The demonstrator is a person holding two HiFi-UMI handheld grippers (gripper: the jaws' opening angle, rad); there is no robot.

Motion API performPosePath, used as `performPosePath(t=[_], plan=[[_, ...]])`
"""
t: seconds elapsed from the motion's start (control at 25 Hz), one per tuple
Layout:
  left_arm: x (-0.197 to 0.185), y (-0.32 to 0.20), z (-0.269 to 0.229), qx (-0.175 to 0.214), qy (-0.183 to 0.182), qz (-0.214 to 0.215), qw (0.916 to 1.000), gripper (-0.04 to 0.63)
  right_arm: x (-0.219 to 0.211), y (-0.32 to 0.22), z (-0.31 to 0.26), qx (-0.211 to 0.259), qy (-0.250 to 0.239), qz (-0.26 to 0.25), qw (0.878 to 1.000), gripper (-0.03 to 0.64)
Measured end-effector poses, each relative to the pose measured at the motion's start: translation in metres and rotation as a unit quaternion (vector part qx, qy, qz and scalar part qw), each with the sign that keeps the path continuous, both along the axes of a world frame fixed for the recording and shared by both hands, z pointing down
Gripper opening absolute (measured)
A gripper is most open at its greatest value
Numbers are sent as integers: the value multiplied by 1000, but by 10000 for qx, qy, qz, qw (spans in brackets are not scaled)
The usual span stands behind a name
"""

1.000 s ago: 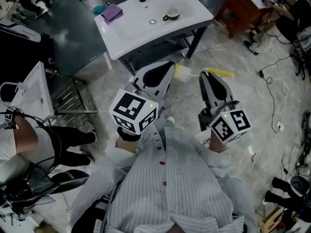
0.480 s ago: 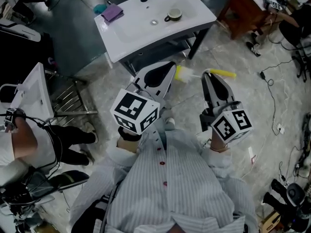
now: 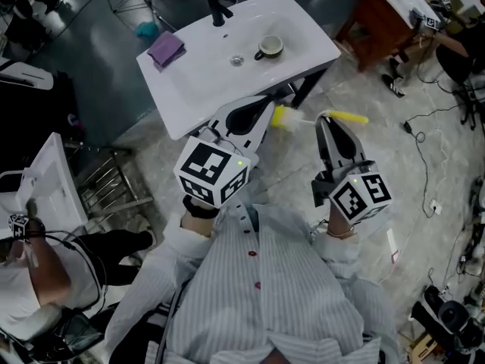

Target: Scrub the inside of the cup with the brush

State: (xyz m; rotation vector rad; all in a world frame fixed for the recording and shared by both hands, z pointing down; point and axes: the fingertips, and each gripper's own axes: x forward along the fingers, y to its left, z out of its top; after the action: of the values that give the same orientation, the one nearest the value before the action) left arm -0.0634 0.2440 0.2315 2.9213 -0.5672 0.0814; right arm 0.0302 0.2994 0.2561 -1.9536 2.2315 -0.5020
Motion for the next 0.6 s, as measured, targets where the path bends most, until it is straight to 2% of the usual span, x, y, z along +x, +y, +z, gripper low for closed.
performPosePath(t=[0.32, 0.6], plan=[[18, -91, -1, 31, -2, 198, 9998, 9, 23, -84, -4, 27, 8, 323, 9995, 57], [16, -134, 14, -112, -36, 331, 9994, 9, 26, -125, 8, -45, -24, 531, 9986, 57]])
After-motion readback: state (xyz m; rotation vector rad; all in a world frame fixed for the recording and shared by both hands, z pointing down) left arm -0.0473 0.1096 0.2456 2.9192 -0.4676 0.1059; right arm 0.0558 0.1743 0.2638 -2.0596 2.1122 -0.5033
